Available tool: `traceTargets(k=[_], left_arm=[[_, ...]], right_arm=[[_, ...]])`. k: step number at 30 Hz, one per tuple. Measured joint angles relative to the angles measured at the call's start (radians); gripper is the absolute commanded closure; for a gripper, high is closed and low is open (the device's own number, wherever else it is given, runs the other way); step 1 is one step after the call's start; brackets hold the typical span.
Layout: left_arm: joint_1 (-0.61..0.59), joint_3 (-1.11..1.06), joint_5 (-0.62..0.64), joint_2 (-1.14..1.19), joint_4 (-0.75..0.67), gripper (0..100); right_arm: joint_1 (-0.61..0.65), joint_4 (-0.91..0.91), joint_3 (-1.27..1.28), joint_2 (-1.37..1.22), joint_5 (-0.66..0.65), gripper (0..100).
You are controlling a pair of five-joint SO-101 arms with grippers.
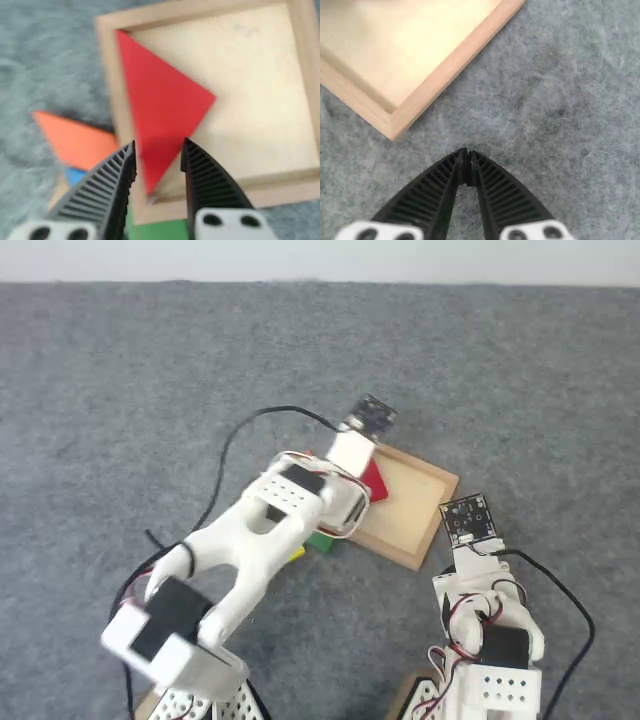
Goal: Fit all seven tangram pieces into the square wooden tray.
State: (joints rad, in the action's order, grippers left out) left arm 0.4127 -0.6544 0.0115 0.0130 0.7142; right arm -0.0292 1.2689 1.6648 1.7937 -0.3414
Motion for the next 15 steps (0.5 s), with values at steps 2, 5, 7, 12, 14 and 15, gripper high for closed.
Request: traceTargets(k=[2, 5, 7, 12, 14, 15], left_arm=[[-0.026, -0.023, -0.005, -0.04, 0.0, 87], [-0.064, -0.058, -0.035, -0.098, 0.0, 86], [-0.1, -0.08, -0.038, -0.146, 0.0, 86], [-0.222, -0.133, -0.037, -0.324, 0.14, 86], [-0.253, -0.184, -0.051, -0.414, 0.219, 86], [-0.255, -0.216, -0.066, -0.459, 0.255, 86]], right_arm=[[0.0, 0.0, 0.0, 0.0, 0.0, 99.1], [0.0, 0.0, 0.0, 0.0, 0.0, 99.1], [0.0, 0.0, 0.0, 0.0, 0.0, 99.1], [0.0, 0.0, 0.0, 0.0, 0.0, 99.1], [0.0, 0.0, 0.0, 0.0, 0.0, 99.1], [0.0, 0.0, 0.0, 0.0, 0.0, 99.1]])
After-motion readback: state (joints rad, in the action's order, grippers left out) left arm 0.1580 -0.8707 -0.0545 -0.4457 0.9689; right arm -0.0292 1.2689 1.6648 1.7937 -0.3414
